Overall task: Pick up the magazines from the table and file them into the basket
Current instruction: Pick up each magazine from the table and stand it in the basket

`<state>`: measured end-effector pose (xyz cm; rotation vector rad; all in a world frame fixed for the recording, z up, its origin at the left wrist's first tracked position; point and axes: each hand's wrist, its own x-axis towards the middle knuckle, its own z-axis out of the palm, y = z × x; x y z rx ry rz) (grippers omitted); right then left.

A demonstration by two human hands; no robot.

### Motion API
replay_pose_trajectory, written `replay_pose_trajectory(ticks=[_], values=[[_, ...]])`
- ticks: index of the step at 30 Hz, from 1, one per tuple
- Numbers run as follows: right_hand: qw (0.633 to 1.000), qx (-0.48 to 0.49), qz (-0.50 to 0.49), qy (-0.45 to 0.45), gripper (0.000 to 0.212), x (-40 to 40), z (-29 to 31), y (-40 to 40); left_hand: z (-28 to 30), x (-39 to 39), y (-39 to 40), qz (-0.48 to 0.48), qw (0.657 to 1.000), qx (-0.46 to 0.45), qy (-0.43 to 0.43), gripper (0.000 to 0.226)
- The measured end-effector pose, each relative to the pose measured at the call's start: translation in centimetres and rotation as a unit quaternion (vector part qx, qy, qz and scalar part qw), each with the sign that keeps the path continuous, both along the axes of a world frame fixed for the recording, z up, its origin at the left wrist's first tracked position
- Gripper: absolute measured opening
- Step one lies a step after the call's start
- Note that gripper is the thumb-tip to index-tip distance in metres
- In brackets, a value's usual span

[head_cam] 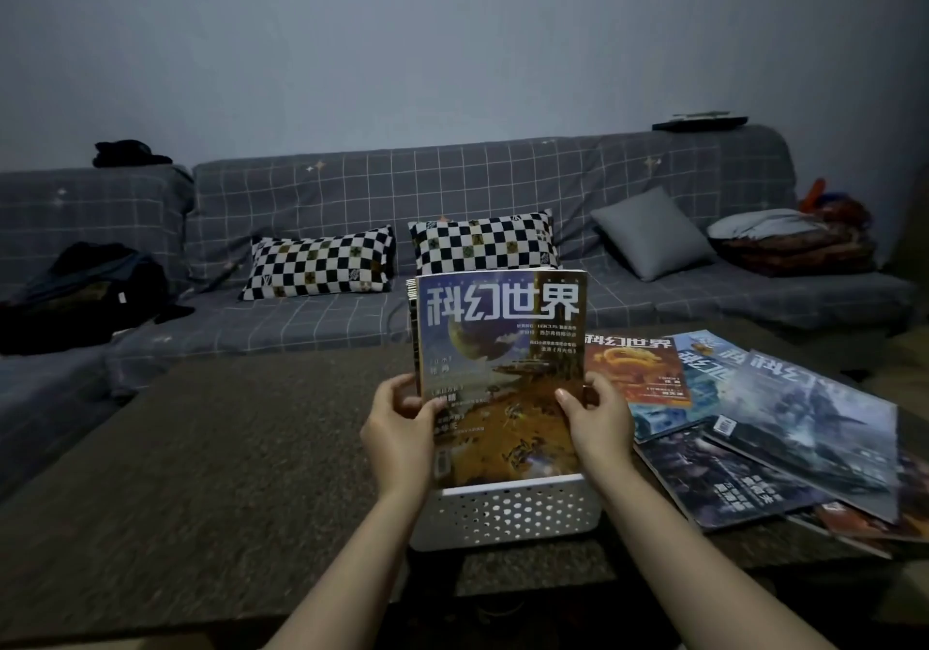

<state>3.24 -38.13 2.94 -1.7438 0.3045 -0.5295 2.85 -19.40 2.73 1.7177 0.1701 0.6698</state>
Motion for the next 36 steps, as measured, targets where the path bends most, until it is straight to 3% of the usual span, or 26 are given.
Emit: replay_pose_trajectory(ticks=[3, 7, 15, 26, 31, 36], values=[[1.000, -0.011, -0.029, 0.003, 0.036, 0.4, -0.3, 0.1, -0.3, 0.2, 0.0, 0.018, 0.998, 0.038, 0.040, 0.015], [0.998, -0.035, -0.042, 0.007, 0.054, 0.5, -0.5, 0.6, -0.3, 0.3, 0.0, 0.029, 0.996, 0.047, 0.068, 0.024], [0.989, -0.134, -0.050, 0.037, 0.048, 0.8, -0.9, 0.6, -0.6, 0.5, 0.3, 0.015, 0.995, 0.070, 0.071, 0.030], [0.992, -0.118, -0.007, 0.037, 0.045, 0.9, -0.8, 0.1, -0.6, 0.2, 0.0, -0.002, 0.992, 0.102, 0.076, 0.045], [0.997, -0.074, 0.005, 0.015, 0.052, 0.3, -0.4, -0.5, 0.2, -1.0, -1.1, 0.002, 0.994, 0.108, 0.033, 0.068], [0.998, -0.063, 0.006, -0.012, 0.045, -1.0, 0.1, -2.2, 0.7, -2.8, -4.5, 0.044, 0.978, 0.191, -0.077, 0.043]])
